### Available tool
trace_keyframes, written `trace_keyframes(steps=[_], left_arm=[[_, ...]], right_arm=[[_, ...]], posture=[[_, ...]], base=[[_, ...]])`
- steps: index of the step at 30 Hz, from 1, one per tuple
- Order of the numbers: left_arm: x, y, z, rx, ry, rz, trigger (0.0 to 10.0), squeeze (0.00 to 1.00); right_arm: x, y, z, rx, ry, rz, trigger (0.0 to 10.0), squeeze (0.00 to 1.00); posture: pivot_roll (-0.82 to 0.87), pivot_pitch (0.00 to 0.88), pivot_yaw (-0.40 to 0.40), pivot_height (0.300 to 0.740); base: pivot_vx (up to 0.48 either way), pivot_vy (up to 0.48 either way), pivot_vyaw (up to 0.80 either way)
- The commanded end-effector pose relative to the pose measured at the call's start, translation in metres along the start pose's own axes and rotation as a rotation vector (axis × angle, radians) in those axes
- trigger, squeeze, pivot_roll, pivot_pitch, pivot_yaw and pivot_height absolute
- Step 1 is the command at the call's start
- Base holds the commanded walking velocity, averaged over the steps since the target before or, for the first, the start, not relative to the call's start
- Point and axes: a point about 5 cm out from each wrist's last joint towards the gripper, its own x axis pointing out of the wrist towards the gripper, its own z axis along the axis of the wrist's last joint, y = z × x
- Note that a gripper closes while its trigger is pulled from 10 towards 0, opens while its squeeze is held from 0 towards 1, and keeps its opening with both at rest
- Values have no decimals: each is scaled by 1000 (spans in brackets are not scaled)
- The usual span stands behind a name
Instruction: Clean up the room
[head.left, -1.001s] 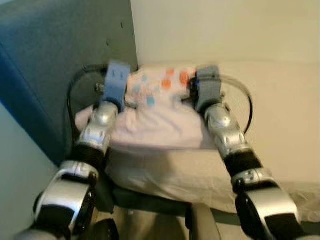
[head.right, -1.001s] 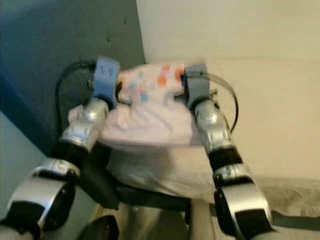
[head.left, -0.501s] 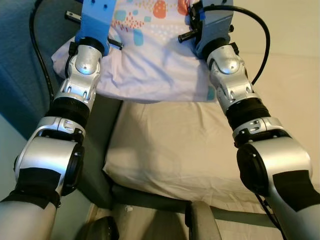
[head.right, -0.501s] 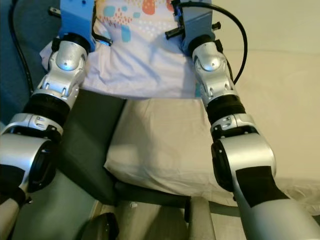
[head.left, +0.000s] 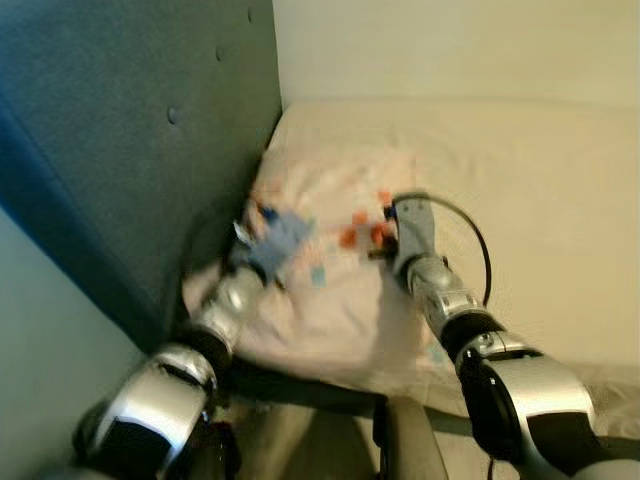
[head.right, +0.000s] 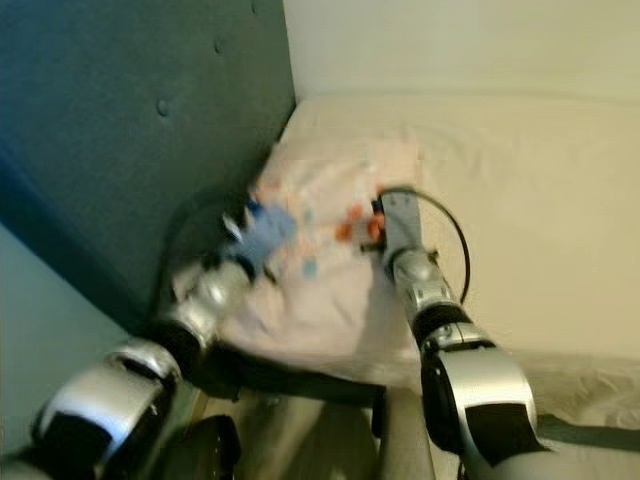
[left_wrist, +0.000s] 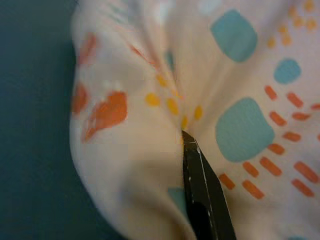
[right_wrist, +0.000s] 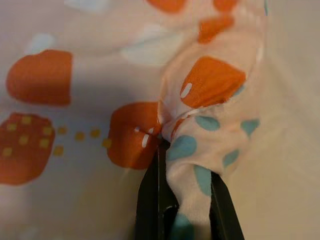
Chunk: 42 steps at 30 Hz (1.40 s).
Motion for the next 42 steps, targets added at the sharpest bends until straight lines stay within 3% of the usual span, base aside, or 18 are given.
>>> trace_keyframes(steps=[1,4,7,12,18,20,22,23,27,28,30,34,35,37,39,42], left_arm=[[2,13,0,0,7,66,10000,0],[-2,15,-14,-55,89,145,10000,0],[-3,19,-14,-38,78,176,10000,0],[0,40,-2,7,-8,287,10000,0],[0,47,0,25,-26,319,10000,0],[-1,48,-2,28,-22,312,10000,0],[-4,37,-14,-21,20,205,10000,0],[-6,27,-20,-65,46,129,10000,47],[-8,16,-24,-114,69,51,10000,47],[-8,10,-25,-170,86,5,10000,980],[-8,0,-23,-262,94,-46,10000,1000],[-10,-4,-23,-238,76,-24,10000,1000],[-11,-1,-25,-216,76,0,10000,1000],[-11,1,-26,-200,76,16,10000,1000],[-9,20,-24,-151,51,106,10000,0],[-8,29,-23,-170,44,136,10000,0]], right_arm=[[0,-7,9,7,-38,-37,10000,0],[-1,-7,4,-29,-51,-20,10000,0],[-1,-5,3,-25,-60,-8,10000,0],[-1,0,0,-30,-68,9,10000,0],[-2,3,-1,-38,-69,18,10000,0],[-2,8,-2,-41,-68,40,10000,0],[-2,14,-6,-44,-55,62,10000,0],[-2,14,-7,-41,-47,57,10000,43],[-2,12,-9,-37,-39,44,10000,43],[-2,10,-9,-46,-33,37,10000,1000],[-2,6,-9,-72,-21,3,10000,1000],[-1,3,-4,-68,-22,-51,10000,1000],[-1,4,-3,-65,-28,-61,10000,0],[-1,5,-2,-65,-32,-68,10000,0],[-1,11,3,-32,-53,-106,10000,0],[-1,13,4,-1,-64,-127,10000,0]], posture=[[-84,222,30,572],[-105,230,40,572],[-103,233,40,572],[-103,233,40,572],[-93,235,33,572],[-93,235,33,572],[-81,231,25,572],[-81,232,22,572],[-81,232,22,572],[-81,229,20,572],[-82,223,22,572],[-92,219,25,572],[-95,217,27,572],[-95,217,27,572],[-103,211,24,572],[-108,204,22,572]], base=[[0,0,0],[0,0,0],[0,0,0],[0,0,0],[0,0,0],[0,0,0],[0,0,0],[0,0,0],[0,0,0],[0,0,0],[0,0,0],[0,0,0],[0,0,0],[0,0,0],[0,0,0],[0,0,0]])
